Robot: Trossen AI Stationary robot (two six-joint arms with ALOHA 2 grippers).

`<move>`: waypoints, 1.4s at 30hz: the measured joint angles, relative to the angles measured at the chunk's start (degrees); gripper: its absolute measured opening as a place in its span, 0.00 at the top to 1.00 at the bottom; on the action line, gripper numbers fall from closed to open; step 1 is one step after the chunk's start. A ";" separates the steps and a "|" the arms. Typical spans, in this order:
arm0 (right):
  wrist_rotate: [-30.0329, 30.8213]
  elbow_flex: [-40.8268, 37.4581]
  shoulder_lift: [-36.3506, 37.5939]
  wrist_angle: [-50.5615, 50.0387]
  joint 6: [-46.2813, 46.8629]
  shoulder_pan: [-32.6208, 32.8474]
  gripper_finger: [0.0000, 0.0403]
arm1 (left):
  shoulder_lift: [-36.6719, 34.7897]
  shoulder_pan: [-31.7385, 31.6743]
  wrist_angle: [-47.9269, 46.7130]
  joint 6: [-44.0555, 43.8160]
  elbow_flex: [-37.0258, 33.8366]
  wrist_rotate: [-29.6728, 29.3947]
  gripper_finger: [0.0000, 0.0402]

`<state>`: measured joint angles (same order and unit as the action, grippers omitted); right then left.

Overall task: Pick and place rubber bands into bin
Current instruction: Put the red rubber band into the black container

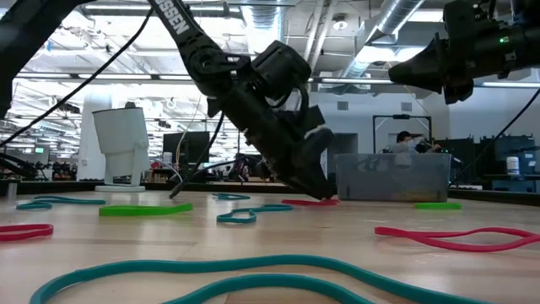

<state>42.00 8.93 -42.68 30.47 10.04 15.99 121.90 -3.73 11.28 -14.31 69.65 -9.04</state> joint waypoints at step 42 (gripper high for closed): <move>-0.09 0.00 0.92 4.88 -4.95 0.41 0.84 | -5.91 -9.24 -12.22 26.91 28.15 2.38 1.00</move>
<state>41.91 8.93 -41.75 35.35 5.09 16.40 115.99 -12.97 -0.93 12.60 97.79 -6.67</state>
